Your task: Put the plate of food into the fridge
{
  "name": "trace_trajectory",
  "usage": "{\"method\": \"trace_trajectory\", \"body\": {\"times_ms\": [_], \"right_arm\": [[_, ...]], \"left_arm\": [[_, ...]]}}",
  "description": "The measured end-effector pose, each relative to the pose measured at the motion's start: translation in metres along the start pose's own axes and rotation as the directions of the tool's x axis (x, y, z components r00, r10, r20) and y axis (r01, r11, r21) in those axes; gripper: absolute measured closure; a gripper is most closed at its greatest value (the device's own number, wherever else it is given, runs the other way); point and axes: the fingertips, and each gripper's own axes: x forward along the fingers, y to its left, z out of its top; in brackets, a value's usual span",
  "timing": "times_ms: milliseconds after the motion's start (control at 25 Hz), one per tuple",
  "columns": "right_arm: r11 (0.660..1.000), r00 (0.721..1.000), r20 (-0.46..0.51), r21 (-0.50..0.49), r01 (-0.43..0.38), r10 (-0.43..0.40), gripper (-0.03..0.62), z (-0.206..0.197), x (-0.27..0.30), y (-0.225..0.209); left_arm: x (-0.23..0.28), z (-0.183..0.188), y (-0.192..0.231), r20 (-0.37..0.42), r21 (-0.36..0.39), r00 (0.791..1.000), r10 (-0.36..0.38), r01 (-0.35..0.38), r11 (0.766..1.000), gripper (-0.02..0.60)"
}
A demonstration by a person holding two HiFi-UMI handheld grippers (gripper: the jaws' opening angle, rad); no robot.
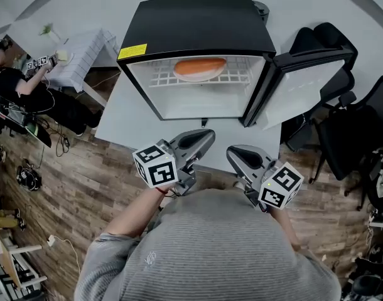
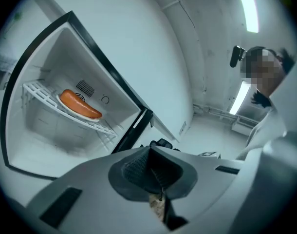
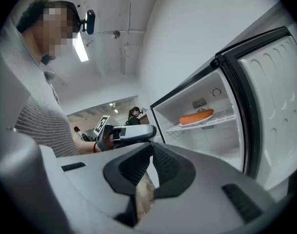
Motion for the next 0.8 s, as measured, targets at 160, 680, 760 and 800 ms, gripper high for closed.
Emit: {"method": "trace_trajectory", "body": {"times_ms": [160,680,760,800], "right_arm": [[1.000,1.000,0.010,-0.006,0.015,-0.015,0.578,0.002,-0.003,-0.001],[0.999,0.999,0.043,-0.038,0.012,-0.010,0.578,0.008,-0.004,0.014],[0.999,0.999,0.037,-0.048,0.008,-0.006,0.579,0.008,-0.003,0.016],[0.999,1.000,0.029,-0.054,0.007,-0.005,0.579,0.006,-0.002,0.017]], "left_arm": [[-0.006,-0.011,-0.017,-0.036,0.129,0.999,0.006,-0.001,0.992,0.571],[-0.026,-0.032,-0.047,-0.061,0.299,0.998,-0.008,0.026,0.954,0.571],[-0.027,-0.036,-0.048,-0.071,0.320,0.998,0.003,0.020,0.947,0.571],[-0.028,-0.037,-0.048,-0.076,0.335,0.997,0.009,0.017,0.942,0.571]]}}
